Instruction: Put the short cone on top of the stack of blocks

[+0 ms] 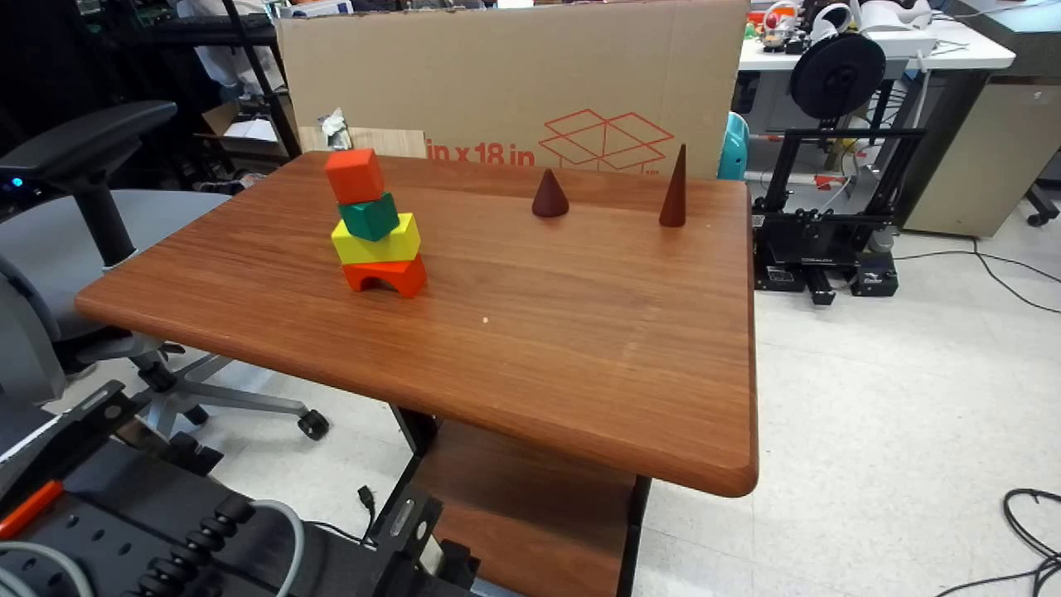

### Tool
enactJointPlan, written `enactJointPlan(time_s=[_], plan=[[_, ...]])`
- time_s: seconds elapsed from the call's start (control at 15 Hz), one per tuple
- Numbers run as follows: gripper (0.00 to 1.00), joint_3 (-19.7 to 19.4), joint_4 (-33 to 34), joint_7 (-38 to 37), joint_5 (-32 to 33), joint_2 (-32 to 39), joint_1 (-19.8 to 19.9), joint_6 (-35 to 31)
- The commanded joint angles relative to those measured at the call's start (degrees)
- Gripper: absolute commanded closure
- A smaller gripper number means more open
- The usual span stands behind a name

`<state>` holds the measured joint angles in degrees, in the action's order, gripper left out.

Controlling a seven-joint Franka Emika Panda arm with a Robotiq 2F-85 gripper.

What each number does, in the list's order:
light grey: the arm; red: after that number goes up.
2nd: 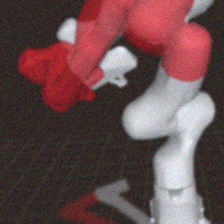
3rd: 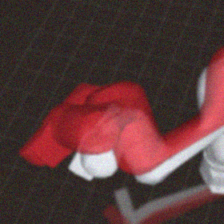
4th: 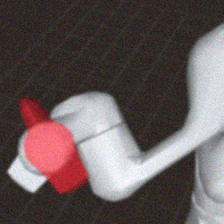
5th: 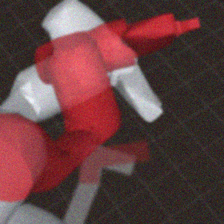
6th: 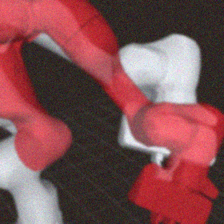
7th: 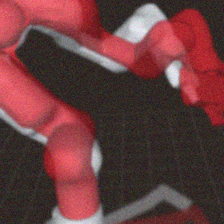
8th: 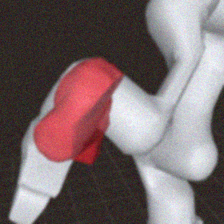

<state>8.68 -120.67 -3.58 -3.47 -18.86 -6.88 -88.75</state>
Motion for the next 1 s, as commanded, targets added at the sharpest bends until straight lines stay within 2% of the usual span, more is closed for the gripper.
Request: enactJointPlan(time_s=[0.0,0.2,0.47,0.6,0.93], plan=[[0.0,-0.32,-0.08,-0.66,-0.28,0.2,0.14,-1.85],[0.0,-1.98,1.2,0.52,-0.3,2.66,1.41,-5.9],[0.0,-5.42,3.22,2.55,-1.6,8.43,3.39,-14.7],[0.0,-6.55,4.37,1.44,-0.13,12.77,4.74,-19.66],[0.0,-8.56,8.1,2.57,3.83,22.98,6.91,-27.3]])
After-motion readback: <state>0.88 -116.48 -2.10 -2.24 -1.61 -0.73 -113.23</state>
